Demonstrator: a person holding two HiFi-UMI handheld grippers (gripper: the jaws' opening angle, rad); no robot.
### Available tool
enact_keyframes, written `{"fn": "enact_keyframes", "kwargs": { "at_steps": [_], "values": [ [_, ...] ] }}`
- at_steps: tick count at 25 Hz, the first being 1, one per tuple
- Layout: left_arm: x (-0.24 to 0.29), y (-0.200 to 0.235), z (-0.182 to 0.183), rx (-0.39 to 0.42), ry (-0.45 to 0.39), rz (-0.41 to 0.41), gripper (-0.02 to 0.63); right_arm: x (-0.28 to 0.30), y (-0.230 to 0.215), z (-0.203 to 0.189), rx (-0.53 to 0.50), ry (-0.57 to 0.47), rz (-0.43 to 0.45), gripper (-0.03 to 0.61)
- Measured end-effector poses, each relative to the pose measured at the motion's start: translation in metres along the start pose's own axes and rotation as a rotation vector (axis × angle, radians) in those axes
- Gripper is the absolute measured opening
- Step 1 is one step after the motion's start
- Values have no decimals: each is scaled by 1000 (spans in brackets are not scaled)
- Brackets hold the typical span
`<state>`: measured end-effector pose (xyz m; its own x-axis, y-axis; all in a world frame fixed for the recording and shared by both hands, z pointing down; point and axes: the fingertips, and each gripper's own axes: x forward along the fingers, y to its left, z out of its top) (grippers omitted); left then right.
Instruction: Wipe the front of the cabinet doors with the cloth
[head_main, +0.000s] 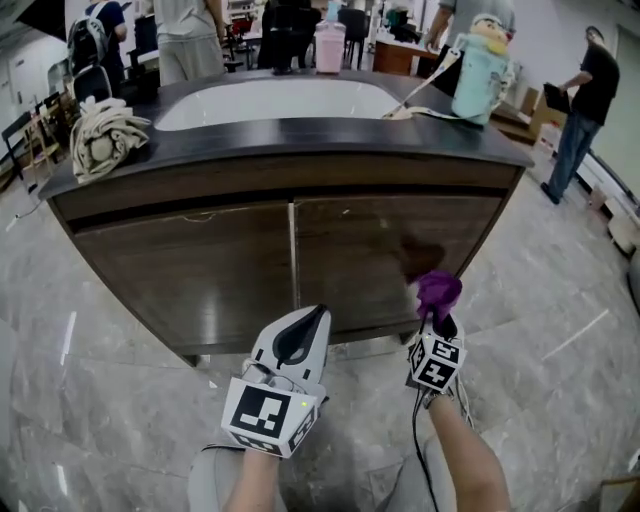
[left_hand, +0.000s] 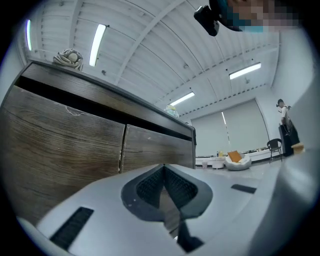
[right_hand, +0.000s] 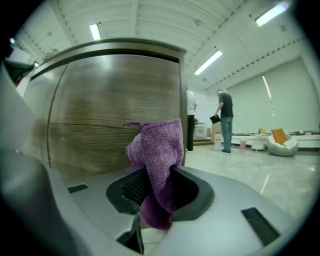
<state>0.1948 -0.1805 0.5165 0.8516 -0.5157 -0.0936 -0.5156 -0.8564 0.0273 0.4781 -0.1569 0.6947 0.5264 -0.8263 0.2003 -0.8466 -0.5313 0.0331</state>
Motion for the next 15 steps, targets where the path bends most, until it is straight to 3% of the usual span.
{"fn": "enact_keyframes", "kwargs": {
  "at_steps": [2, 6, 15],
  "values": [
    [3, -4, -3, -2, 6, -9, 3, 7, -24, -5, 26, 18, -54, 114],
    [5, -9, -3, -27, 3, -22, 3, 22, -47, -11, -17, 59, -98, 114],
    [4, -8, -10, -10, 31, -10, 3, 43, -33, -8, -150, 99, -27, 114]
  ]
}}
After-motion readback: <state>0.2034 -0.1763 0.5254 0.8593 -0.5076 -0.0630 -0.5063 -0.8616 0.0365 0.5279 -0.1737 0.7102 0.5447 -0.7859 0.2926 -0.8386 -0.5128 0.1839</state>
